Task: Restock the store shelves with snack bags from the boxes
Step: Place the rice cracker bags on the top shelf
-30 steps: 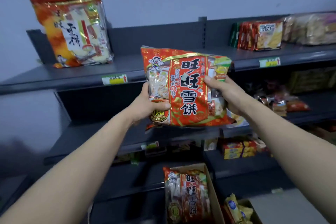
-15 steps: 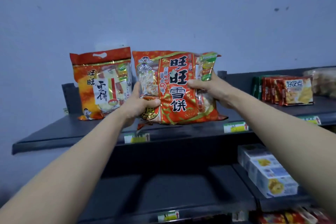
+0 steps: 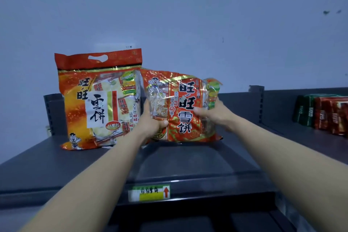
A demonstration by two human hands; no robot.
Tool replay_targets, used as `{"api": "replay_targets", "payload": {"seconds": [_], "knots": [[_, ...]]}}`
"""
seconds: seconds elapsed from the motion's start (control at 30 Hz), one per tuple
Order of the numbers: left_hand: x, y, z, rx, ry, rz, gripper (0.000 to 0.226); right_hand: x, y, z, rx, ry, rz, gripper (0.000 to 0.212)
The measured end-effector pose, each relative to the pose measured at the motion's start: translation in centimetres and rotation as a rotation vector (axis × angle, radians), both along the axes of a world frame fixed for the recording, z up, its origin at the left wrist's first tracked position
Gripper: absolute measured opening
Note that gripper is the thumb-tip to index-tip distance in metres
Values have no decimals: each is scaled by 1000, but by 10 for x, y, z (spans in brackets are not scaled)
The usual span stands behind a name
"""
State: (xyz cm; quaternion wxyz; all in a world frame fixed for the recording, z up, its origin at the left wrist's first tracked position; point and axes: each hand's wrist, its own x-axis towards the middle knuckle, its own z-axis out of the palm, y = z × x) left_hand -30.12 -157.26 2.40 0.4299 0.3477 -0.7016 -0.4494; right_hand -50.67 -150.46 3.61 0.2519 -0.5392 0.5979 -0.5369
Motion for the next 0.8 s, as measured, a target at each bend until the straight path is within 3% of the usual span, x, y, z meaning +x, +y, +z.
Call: {"api": "replay_targets", "payload": {"seconds": [0.07,0.27,0.5,0.67,0.8], "knots": [[-6,-15,-13,20,-5,-10,96,-3,-15,-14,129,38,-40,102],[-20,-51,-20,16,59,17,93,-11,-49,-23,136,67,-122,83],[-31,-81,-21,-5,-25,102,95,-18,-82,-34,60,173,-232,70],[-34,-87,-19,44,-117,136,88,-19,-86,-38,75,203,-276,97],[-35,-80,-16,59,-226,219,99,-29,-89,-45,128,228,-305,109]]}}
